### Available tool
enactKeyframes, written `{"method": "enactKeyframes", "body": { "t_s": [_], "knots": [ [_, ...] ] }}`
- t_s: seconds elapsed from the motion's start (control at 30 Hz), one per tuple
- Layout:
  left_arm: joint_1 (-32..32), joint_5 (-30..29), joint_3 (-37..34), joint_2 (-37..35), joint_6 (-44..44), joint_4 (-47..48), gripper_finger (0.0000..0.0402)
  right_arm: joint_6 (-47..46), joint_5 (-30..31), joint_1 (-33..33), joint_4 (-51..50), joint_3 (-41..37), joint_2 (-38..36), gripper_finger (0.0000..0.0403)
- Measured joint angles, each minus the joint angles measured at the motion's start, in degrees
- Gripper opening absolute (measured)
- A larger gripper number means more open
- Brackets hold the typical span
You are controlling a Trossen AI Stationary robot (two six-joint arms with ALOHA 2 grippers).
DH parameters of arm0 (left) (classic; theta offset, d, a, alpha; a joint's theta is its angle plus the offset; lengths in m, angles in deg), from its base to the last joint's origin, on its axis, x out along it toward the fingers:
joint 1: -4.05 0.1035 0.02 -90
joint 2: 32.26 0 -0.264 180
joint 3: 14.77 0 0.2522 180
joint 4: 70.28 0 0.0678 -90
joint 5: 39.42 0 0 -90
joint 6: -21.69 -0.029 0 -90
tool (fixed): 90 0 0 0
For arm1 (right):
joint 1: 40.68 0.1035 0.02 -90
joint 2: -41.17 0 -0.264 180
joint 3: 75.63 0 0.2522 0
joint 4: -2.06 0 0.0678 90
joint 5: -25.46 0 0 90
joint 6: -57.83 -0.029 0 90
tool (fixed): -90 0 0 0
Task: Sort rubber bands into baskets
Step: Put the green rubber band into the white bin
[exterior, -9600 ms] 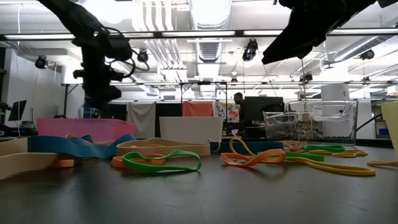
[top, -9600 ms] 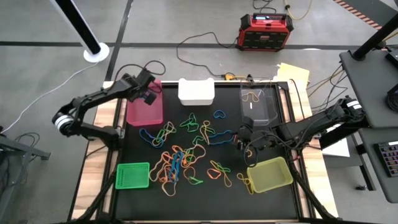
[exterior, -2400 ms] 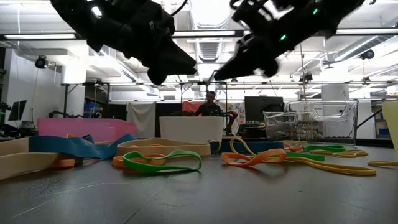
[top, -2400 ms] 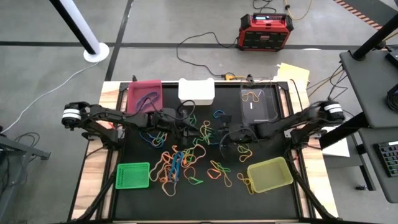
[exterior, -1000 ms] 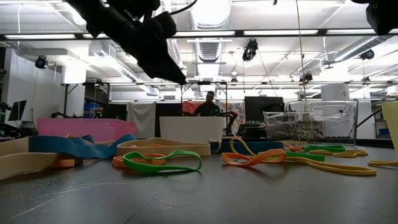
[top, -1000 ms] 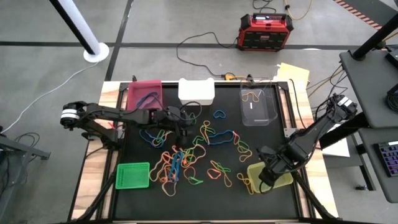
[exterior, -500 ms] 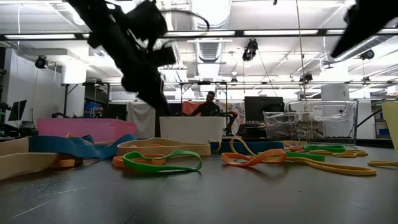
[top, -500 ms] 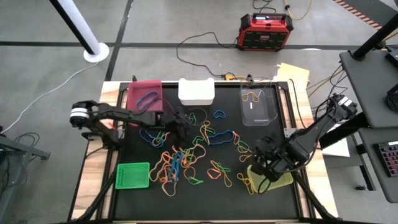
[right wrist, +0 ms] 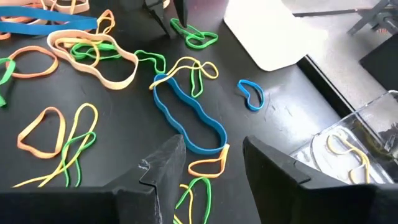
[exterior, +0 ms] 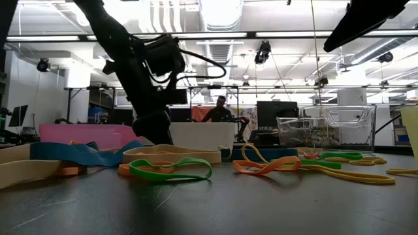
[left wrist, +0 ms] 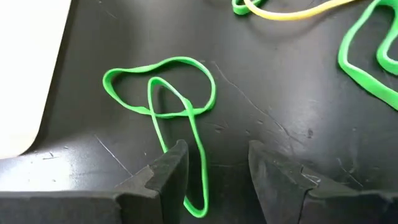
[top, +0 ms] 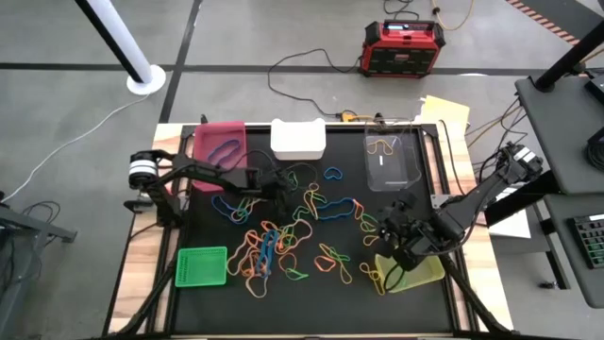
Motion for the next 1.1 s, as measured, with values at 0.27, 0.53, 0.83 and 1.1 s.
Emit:
{"method": "enactKeyframes", "body": {
  "t_s": [0.27,0.53,0.83,1.1],
  "knots": [
    [1.28,2.74,0.22,1.17,0.15,-0.39,0.0097,1.59,1.88,-1.49,0.56,-0.01,0.01,0.0147],
    [1.28,2.94,0.27,0.89,0.18,-0.07,0.0008,2.85,4.56,-1.43,2.20,-0.11,0.01,0.0135],
    [1.17,5.53,1.51,-2.99,-0.50,2.58,0.0000,3.62,4.57,-1.43,3.09,-0.25,0.01,0.0118],
    [1.33,5.96,1.55,-12.12,-4.54,3.04,0.0000,3.84,4.36,-2.58,3.40,-0.25,0.01,0.0097]
  ]
}}
